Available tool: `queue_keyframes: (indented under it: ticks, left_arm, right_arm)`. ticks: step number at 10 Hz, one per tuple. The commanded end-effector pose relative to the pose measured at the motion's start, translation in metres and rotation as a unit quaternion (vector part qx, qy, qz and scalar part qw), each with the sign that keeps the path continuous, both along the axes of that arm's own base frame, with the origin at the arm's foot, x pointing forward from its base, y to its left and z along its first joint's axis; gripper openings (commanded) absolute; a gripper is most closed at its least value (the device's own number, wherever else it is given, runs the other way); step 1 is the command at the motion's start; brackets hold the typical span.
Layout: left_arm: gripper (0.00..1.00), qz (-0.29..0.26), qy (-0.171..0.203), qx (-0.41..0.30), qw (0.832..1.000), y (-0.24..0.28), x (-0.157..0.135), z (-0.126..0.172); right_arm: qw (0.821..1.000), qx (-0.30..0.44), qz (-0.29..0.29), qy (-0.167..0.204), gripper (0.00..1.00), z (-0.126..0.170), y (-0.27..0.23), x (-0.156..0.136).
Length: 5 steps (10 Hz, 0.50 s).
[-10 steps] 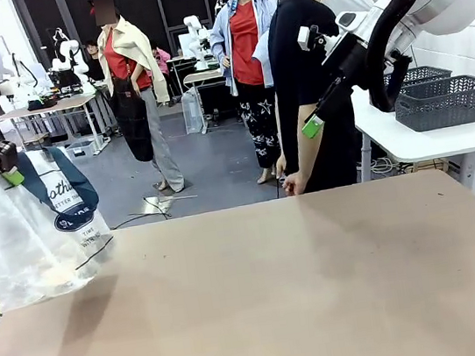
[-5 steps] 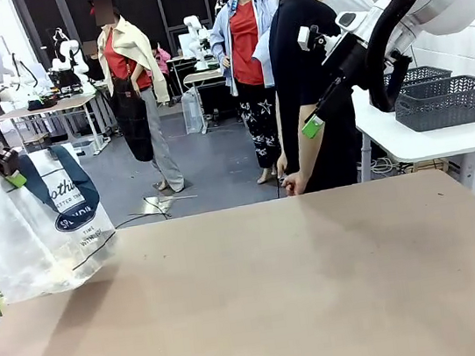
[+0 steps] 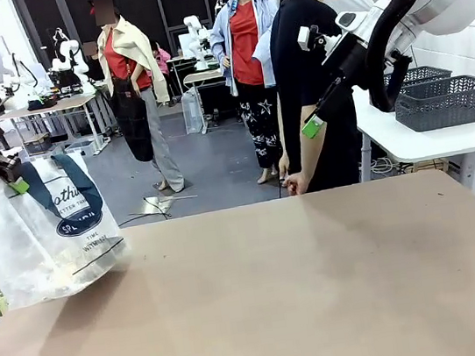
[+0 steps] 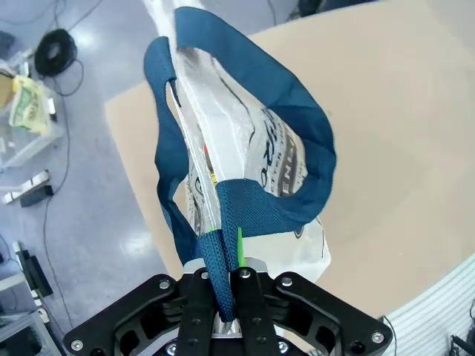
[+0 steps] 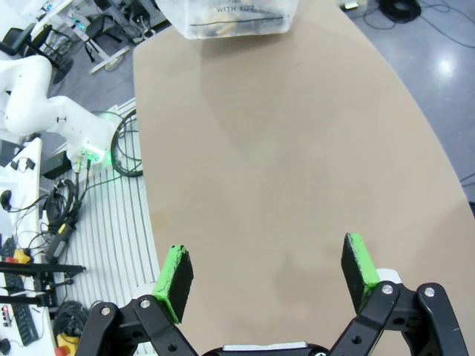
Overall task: Transfer purchased items from the store into the shopping bag.
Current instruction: Move the Reusable shopping bag to the right side of the table.
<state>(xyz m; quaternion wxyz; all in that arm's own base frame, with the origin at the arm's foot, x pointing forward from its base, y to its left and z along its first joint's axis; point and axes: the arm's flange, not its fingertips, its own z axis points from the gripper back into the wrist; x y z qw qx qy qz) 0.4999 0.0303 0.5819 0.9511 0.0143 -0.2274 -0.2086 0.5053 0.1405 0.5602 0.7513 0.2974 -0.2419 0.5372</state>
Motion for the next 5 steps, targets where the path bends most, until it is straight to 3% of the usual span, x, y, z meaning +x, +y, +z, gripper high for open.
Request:
queue_keyframes:
  ticks: [1, 3, 5]
  left_arm:
    - [0.0, 0.008, -0.071, -0.002, 0.997, 0.009, 0.0, -0.01]
    - [0.0, 0.004, -0.08, 0.004, 0.997, 0.011, -0.007, -0.022]
    - [0.0, -0.001, -0.061, -0.01, 0.998, 0.005, -0.013, -0.037]
  right_arm:
    - [1.0, -0.002, -0.006, -0.004, 1.0, -0.001, 0.002, 0.0]
    - [1.0, -0.002, -0.006, -0.004, 1.0, -0.001, 0.002, 0.0]
    - [1.0, -0.002, -0.006, -0.004, 1.0, -0.001, 0.002, 0.0]
